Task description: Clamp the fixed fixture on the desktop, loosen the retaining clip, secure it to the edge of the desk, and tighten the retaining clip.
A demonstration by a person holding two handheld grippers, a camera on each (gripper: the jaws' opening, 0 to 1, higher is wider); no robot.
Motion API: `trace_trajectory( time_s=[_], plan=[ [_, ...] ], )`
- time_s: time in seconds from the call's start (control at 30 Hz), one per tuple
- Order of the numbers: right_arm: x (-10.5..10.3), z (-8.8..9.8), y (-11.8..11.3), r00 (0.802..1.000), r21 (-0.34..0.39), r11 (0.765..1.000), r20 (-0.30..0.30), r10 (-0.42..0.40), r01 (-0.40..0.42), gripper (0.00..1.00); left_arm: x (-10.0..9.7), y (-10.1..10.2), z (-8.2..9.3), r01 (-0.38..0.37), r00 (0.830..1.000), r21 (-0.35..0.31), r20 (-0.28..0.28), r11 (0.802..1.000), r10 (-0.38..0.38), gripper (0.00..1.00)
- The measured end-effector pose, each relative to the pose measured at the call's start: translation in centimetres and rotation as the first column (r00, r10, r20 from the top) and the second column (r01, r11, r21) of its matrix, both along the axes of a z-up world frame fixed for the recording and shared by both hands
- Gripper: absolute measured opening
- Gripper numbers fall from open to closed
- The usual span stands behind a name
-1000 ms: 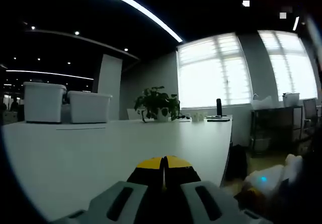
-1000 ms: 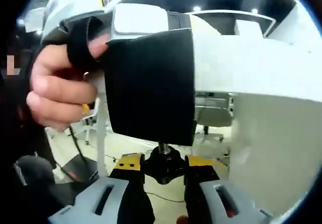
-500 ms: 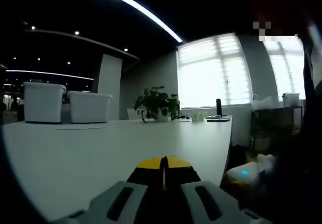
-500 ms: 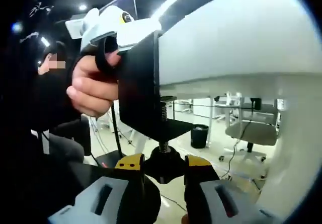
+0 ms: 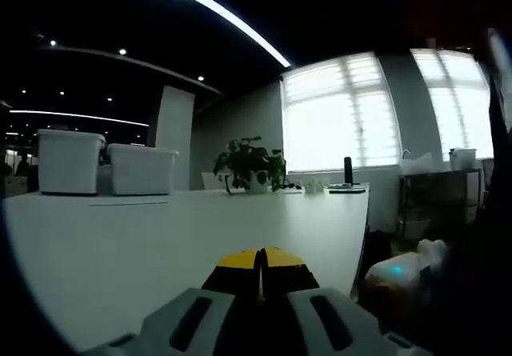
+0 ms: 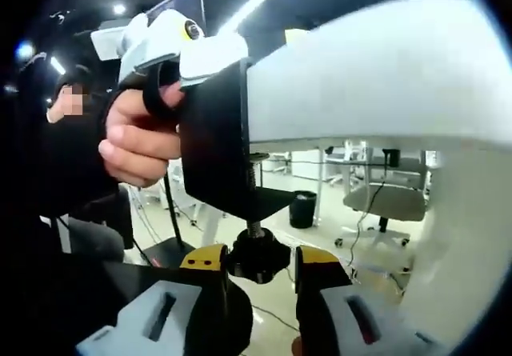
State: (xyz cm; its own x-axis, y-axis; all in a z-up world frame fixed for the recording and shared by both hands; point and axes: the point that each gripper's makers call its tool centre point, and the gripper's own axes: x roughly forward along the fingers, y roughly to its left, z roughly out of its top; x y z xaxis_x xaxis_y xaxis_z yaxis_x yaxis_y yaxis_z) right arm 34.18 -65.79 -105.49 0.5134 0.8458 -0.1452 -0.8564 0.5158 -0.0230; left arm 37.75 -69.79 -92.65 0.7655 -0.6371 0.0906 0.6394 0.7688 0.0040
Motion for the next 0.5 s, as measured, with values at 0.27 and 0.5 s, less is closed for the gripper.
trace_trajectory(
  time_s=[0.27, 0.5],
  plan=[
    [-1.0, 0.1, -1.2, 0.970, -0.026, 0.970, -0.014, -0.243, 0.242, 0.42, -0.1, 0.0, 0.0, 0.000, 1.000, 0.000, 0.000, 1.000, 0.000, 0.01],
    [-1.4, -0.1, -0.2, 0.900, -0.029, 0.900, -0.028, -0.436, 0.435, 0.46, -0.2, 0.0, 0.1, -0.002, 1.000, 0.002, 0.007, 1.000, 0.002, 0.01]
  ],
)
